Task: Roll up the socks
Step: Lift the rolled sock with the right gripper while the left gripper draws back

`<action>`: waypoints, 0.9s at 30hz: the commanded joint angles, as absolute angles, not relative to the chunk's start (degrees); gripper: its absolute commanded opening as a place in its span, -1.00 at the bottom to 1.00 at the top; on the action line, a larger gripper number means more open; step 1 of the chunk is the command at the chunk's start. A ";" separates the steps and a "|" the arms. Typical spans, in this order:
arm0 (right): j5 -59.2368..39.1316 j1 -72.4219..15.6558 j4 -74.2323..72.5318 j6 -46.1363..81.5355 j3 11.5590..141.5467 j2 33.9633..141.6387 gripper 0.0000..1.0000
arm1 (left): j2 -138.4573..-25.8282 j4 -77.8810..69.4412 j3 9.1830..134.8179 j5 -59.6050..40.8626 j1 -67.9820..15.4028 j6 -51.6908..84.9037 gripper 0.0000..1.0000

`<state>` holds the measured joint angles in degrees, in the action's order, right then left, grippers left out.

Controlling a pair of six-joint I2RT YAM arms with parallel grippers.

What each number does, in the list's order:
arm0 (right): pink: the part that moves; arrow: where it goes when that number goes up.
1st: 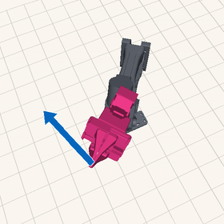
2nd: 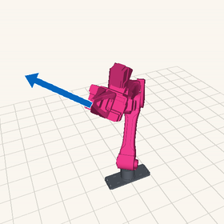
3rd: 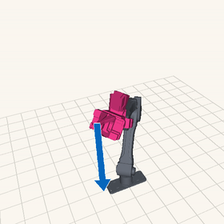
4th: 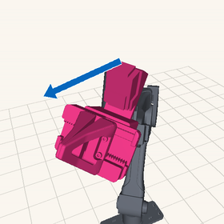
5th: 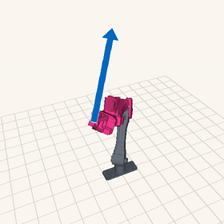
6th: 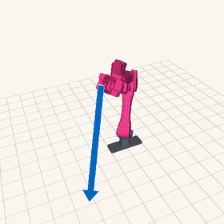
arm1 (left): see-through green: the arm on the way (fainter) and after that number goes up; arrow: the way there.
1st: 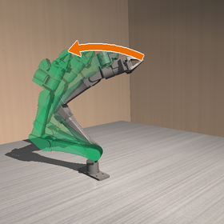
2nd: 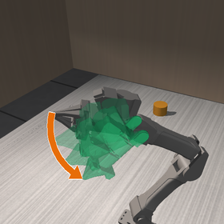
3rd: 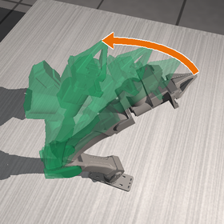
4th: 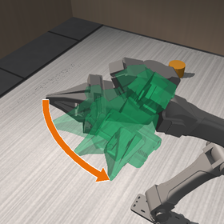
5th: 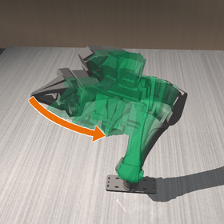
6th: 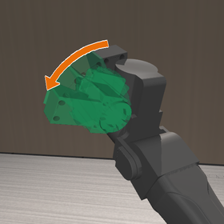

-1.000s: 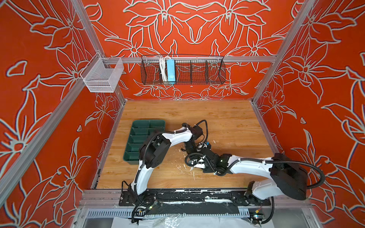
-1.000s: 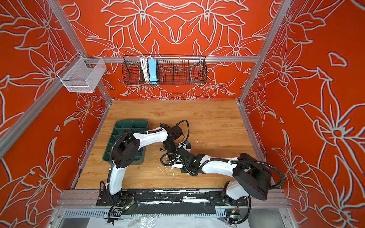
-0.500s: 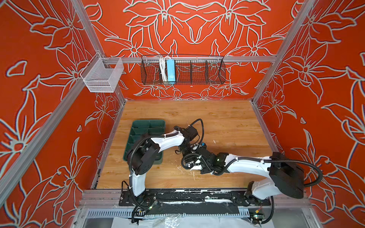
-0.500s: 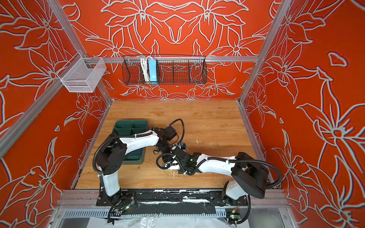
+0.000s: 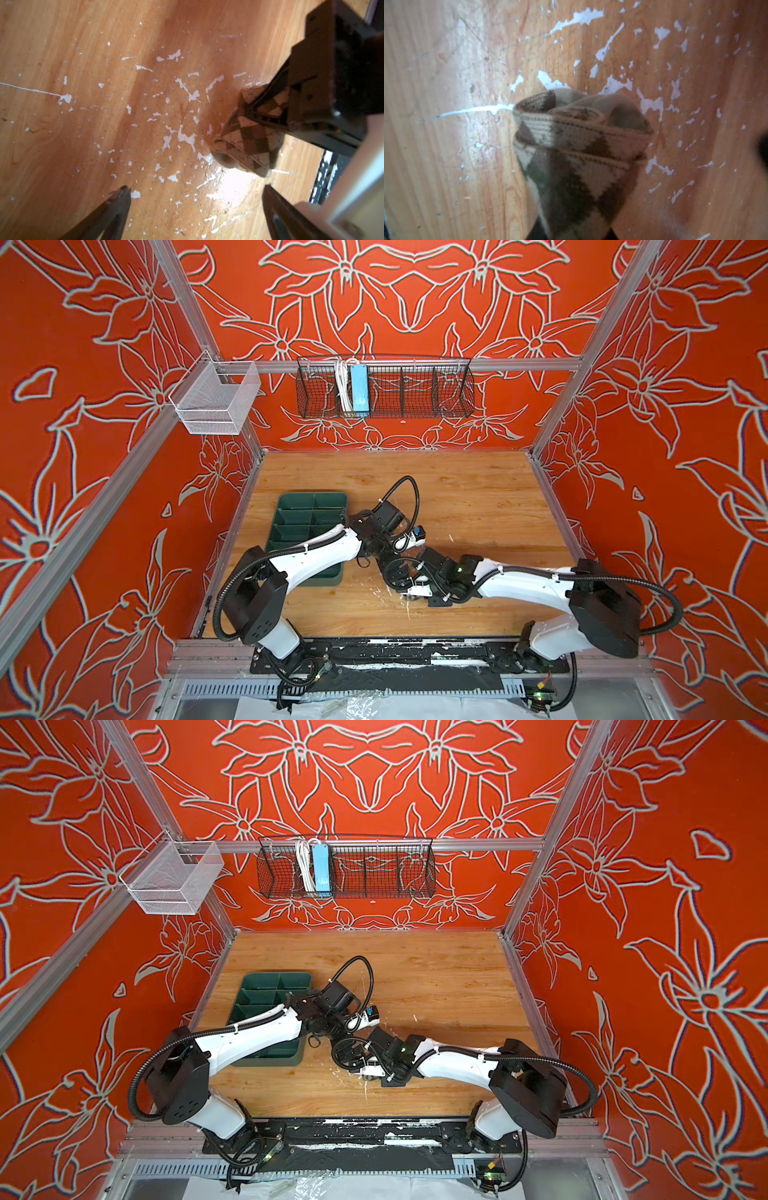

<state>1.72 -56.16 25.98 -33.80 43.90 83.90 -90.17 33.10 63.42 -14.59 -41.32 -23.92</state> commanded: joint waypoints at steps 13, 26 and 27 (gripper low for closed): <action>-5.23 -52.22 40.42 -20.93 54.84 81.23 -1.00 | -50.66 32.91 58.32 42.20 -42.11 1.00 0.95; -6.66 -51.74 33.45 -16.37 88.17 96.13 -1.00 | -20.30 45.92 52.91 46.80 -42.19 7.01 0.95; -6.59 -51.93 33.04 -16.27 91.10 98.89 -1.00 | -19.90 47.30 53.02 47.65 -42.19 7.38 0.95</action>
<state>-4.84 -51.72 33.80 -18.35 85.43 93.41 -20.47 41.98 53.49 43.33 -42.26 4.62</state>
